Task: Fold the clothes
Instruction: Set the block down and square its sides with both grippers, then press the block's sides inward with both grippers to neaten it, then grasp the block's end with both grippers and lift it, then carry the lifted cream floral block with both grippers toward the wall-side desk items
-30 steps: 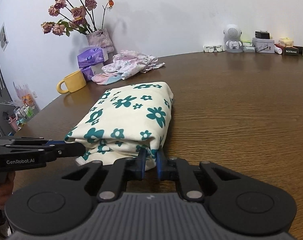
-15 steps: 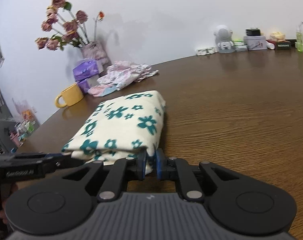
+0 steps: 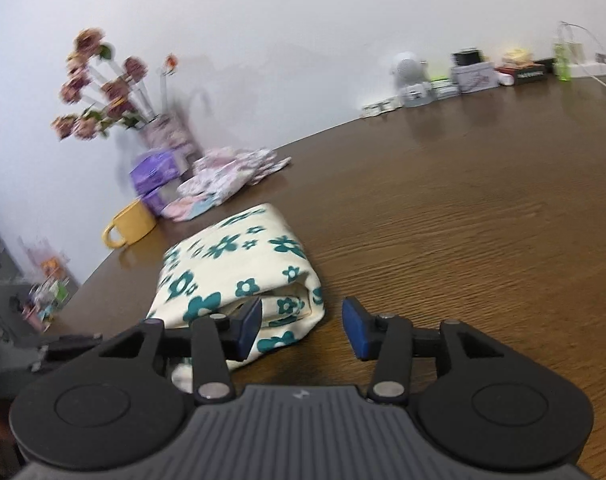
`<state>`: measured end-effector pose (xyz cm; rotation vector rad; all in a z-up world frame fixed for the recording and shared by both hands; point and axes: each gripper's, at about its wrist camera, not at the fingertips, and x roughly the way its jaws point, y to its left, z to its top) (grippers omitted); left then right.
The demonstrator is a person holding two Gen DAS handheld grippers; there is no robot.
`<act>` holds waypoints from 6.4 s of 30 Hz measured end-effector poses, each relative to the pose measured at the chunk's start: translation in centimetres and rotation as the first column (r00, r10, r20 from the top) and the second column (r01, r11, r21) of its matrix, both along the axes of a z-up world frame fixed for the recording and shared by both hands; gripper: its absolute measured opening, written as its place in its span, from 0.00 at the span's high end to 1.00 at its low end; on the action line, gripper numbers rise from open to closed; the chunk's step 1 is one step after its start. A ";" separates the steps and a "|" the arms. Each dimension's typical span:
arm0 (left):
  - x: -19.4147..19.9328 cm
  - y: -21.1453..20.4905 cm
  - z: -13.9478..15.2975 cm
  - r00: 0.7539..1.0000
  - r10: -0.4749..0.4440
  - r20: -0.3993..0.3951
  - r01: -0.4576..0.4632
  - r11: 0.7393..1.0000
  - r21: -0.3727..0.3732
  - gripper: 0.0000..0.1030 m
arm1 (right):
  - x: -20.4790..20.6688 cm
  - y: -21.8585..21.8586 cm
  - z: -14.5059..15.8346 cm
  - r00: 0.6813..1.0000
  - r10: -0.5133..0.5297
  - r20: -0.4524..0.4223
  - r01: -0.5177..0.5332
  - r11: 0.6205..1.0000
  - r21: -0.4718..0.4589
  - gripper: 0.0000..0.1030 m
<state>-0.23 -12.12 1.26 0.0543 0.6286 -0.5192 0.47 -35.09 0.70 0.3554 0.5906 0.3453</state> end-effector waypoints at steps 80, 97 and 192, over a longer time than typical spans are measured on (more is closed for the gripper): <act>3.3 4.3 -0.2 0.998 0.049 -0.038 -0.051 0.998 -0.040 0.86 | -0.4 3.5 -0.7 0.988 0.133 0.082 -0.101 0.946 -0.309 0.81; 2.7 5.3 0.4 0.996 0.052 -0.069 -0.057 0.996 -0.074 0.44 | -0.3 1.9 -0.7 0.992 0.110 0.063 -0.089 0.957 -0.276 0.77; 42.5 8.0 19.4 0.963 0.179 -0.200 -0.259 0.824 -0.504 0.76 | 41.4 -1.0 20.0 0.994 0.106 -0.033 -0.087 0.928 0.363 0.77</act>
